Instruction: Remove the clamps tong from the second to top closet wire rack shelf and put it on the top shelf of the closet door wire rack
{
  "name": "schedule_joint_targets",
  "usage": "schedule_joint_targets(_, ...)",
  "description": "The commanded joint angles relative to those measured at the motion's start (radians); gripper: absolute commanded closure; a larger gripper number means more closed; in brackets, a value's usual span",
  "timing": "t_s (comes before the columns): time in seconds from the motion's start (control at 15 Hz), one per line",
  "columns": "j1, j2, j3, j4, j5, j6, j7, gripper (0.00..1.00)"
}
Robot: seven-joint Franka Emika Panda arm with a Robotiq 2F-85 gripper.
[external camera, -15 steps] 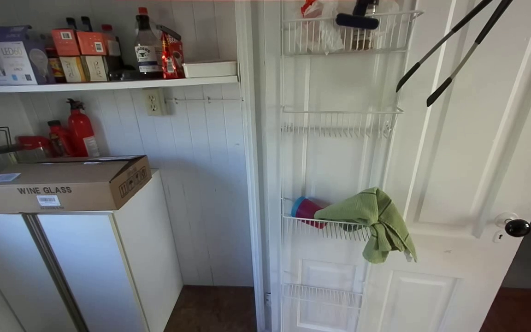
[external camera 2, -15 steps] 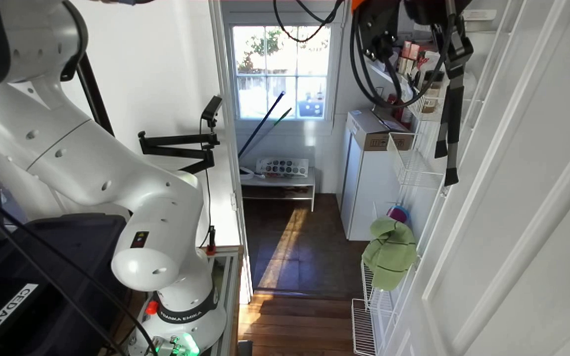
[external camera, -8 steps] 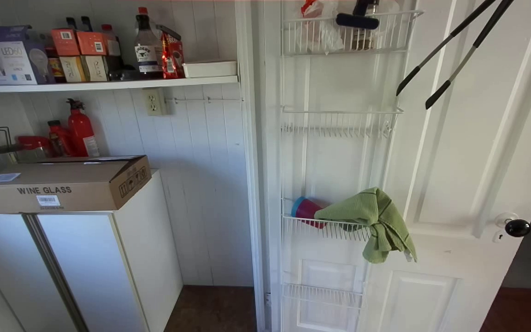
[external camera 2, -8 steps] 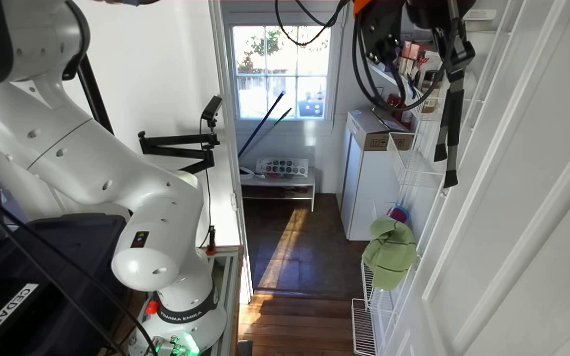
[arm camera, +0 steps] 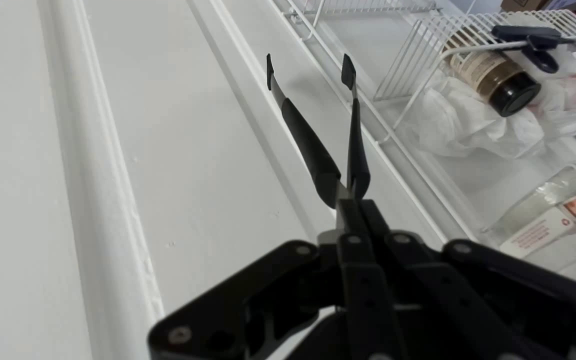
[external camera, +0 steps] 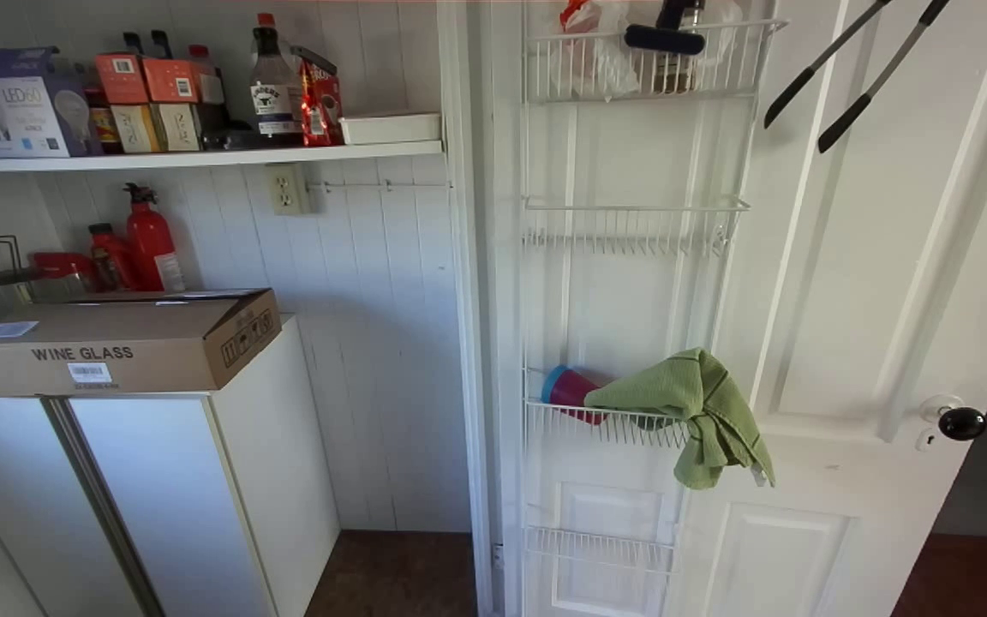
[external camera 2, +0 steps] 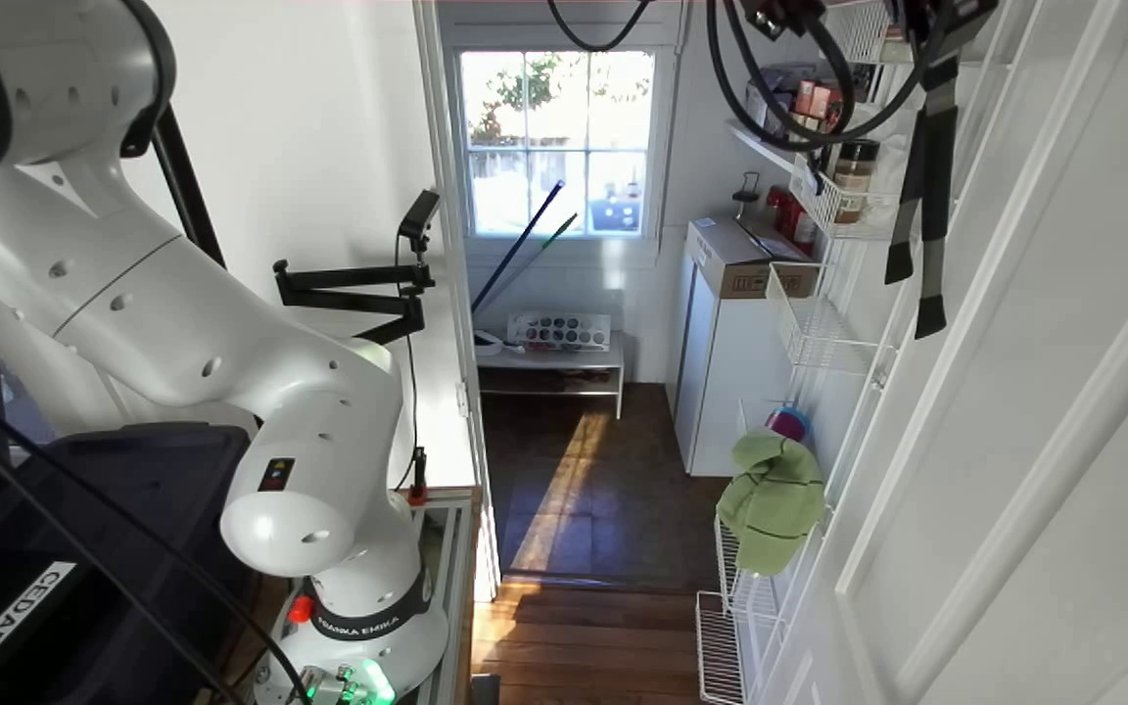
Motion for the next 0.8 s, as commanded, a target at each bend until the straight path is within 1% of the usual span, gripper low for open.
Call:
schedule_joint_targets(0.0,0.000,0.014,-0.021,0.111,-0.007,-0.096,-0.010,0.99)
schedule_joint_targets(0.33,-0.014,0.033,-0.034,0.213,-0.012,-0.201,0.002,0.99)
schedule_joint_targets(0.73,-0.016,0.056,-0.039,0.302,0.007,-0.232,0.013,0.99)
